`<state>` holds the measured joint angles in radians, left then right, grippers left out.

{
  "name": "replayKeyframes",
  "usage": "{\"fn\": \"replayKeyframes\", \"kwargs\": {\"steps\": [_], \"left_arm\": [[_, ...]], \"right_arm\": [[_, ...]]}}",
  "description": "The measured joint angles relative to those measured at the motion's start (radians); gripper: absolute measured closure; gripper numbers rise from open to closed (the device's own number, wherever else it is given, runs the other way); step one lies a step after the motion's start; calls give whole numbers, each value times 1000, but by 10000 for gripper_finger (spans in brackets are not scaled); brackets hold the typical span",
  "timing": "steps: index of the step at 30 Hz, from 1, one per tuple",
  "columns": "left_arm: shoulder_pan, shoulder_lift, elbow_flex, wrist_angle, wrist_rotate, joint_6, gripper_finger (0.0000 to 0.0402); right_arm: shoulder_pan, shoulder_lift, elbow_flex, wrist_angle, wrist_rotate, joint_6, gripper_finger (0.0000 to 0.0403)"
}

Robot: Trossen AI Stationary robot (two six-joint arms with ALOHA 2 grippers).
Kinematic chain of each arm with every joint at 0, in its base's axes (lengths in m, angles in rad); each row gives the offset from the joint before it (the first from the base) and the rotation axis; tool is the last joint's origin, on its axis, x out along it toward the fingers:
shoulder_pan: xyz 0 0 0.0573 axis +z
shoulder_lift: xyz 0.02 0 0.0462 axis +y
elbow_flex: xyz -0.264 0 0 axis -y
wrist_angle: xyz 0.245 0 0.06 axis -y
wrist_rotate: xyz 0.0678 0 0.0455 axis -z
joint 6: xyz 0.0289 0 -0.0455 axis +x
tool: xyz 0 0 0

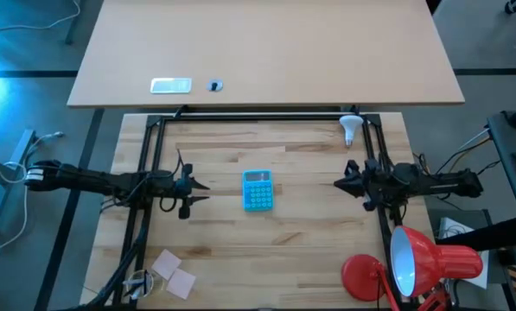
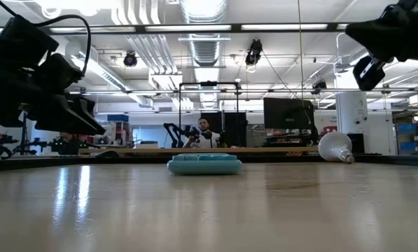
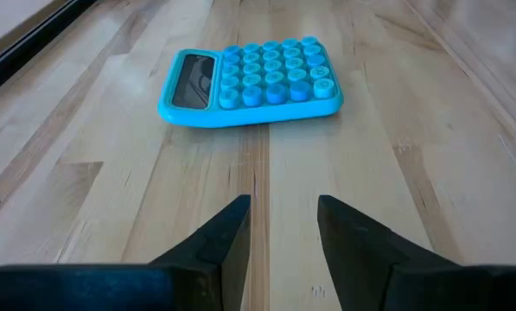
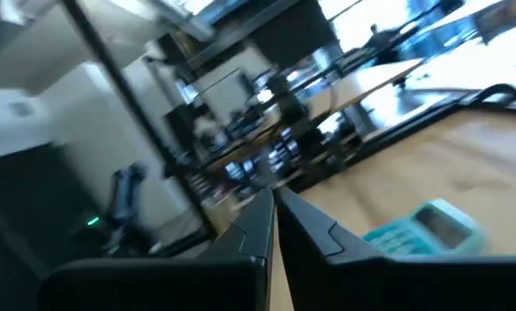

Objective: Screw lightbulb
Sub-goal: Prepare the orange desk lamp on the center

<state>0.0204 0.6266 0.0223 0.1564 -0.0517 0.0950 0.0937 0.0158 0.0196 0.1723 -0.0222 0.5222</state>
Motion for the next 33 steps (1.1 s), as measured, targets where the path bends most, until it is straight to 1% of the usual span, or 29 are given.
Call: {"fn": "replayKeyframes", "kwargs": {"steps": [5,7,10,14,18,21,23,28,30,33], "left_arm": [[0,0,0,0,0,0,274],[0,0,0,0,0,0,274],[0,0,0,0,0,0,274],[0,0,0,0,0,0,274],[0,0,0,0,0,0,274],[0,0,0,0,0,0,274],[0,0,0,0,0,0,274],[0,0,0,0,0,0,274],[0,0,0,0,0,0,274],[0,0,0,1,0,0,274]], "right_arm": [[5,13,-10,104,-218,23,389],[22,27,-10,144,-264,41,389],[64,55,-10,200,-300,46,389],[142,114,-10,229,-302,38,389],[232,208,-10,293,-301,29,389],[300,292,-10,403,-301,-13,389],[345,348,-10,512,-315,-67,389],[418,454,-10,824,-445,-212,389],[427,481,-10,884,-478,-238,389],[437,511,-10,931,-486,-226,389]]}}
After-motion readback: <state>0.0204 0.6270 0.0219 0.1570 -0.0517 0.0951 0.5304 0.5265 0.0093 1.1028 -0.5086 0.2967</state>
